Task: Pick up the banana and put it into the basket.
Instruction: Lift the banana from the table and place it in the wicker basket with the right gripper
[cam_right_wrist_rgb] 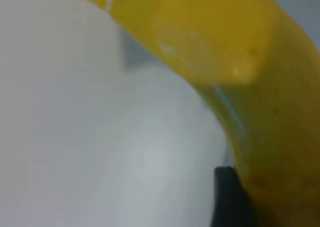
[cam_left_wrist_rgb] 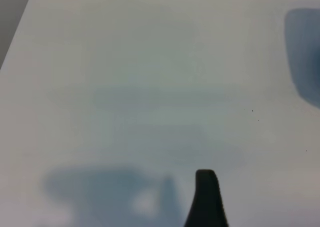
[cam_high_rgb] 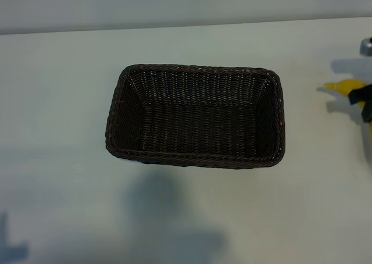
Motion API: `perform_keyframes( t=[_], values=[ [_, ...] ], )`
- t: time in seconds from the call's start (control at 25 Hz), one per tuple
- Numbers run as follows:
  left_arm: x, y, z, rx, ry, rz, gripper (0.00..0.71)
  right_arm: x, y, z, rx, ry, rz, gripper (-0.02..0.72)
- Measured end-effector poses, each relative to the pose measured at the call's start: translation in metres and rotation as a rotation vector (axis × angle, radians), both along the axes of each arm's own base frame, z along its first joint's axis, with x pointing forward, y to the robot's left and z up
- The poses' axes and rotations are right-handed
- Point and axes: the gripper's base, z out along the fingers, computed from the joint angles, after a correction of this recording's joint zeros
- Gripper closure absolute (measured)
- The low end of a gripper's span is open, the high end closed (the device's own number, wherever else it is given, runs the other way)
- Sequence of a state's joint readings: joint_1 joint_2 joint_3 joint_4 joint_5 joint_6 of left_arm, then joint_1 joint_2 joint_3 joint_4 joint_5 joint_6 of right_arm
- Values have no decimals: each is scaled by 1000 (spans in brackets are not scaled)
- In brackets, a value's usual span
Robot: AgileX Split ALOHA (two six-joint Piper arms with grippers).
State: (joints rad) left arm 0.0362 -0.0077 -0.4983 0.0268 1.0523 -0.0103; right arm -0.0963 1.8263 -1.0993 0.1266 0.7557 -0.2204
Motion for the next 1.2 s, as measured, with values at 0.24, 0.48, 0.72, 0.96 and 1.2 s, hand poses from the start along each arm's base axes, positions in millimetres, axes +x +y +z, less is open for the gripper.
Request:
perform_keyframes(
  t=[0.24,0.48,0.72,0.96,1.2],
  values=[
    [0,0,0,0,0,0,137,1,17,64,18,-24,58,280],
    [0,0,0,0,0,0,137,6,64,84,22,-51,173,280],
    [0,0,0,0,0,0,137,0,123,97,30,-83,305,280],
    [0,0,0,0,0,0,137,-18,207,119,48,-250,616,280],
    [0,0,0,0,1,0,137,-44,270,119,28,-410,967,280]
  ],
)
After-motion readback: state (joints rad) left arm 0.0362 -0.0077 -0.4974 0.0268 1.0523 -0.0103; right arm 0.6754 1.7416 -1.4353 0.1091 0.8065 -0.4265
